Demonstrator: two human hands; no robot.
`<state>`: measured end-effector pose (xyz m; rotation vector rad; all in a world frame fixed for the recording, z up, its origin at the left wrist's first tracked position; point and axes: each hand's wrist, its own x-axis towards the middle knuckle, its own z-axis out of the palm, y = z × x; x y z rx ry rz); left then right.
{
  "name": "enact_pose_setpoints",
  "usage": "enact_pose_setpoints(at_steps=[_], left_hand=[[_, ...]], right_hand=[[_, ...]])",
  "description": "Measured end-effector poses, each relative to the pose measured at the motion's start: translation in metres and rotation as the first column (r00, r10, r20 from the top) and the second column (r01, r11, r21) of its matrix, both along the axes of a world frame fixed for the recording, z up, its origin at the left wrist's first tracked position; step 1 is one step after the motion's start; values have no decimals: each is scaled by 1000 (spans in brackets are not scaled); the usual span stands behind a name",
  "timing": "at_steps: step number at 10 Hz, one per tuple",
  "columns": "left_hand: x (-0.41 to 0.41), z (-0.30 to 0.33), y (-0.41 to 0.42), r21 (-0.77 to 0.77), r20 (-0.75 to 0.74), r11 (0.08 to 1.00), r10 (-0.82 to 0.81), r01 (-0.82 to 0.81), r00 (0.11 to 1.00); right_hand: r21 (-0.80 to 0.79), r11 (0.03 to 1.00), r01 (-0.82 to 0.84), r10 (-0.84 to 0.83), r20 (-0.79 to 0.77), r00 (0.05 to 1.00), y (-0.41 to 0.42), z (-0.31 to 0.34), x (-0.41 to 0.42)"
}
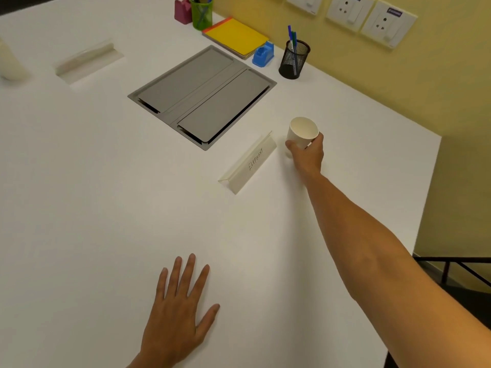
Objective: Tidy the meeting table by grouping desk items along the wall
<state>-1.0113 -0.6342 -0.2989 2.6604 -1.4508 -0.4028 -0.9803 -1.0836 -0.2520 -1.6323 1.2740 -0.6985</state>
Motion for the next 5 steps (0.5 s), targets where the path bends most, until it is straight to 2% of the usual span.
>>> enact_pose_setpoints(at_steps=[3, 5], left_hand=[[0, -1, -1, -7, 11, 1000, -5, 5, 1000], [-3, 1, -1, -75, -9, 997, 16, -17, 1000]], right_hand=[[-22, 1000, -1, 0, -53, 999, -5, -10, 27], [-28, 999, 28, -30, -52, 998, 5, -11, 31]])
